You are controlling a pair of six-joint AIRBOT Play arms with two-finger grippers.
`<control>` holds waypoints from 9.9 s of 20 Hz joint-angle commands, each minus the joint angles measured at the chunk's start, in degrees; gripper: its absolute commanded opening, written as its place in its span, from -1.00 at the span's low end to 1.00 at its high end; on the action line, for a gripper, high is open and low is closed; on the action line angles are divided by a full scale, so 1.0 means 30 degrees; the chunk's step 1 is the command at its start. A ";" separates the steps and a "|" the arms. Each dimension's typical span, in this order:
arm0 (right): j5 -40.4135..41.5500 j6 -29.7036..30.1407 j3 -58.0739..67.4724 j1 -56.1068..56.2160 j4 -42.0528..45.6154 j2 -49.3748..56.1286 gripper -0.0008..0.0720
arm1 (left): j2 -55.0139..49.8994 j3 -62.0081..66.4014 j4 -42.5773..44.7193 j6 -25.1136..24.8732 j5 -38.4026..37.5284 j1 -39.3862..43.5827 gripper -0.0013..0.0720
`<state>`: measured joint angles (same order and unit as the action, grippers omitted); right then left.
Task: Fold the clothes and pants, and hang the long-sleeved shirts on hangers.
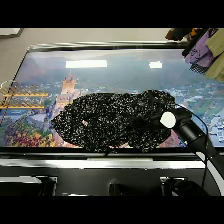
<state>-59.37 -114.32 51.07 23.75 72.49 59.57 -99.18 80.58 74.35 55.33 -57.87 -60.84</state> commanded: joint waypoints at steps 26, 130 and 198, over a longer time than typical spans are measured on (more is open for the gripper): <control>-0.1173 -0.0029 0.0000 -0.0007 0.0714 -0.0015 -0.87 | -0.0532 0.0845 0.1435 -0.0896 0.0022 0.2492 -0.89; -0.7810 -0.0481 0.8378 -0.2710 0.0612 -0.0648 -0.87 | 1.2954 -1.1533 -0.8386 -0.3024 0.5617 3.3332 -0.89; -1.0360 2.7277 1.0907 -0.8779 -0.2368 0.3162 -0.88 | 1.4477 -1.1504 -0.1384 1.7573 0.2251 3.1474 1.00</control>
<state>-90.19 -28.97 83.74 -2.57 65.19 69.56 -55.22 45.95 59.96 92.16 -52.58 25.34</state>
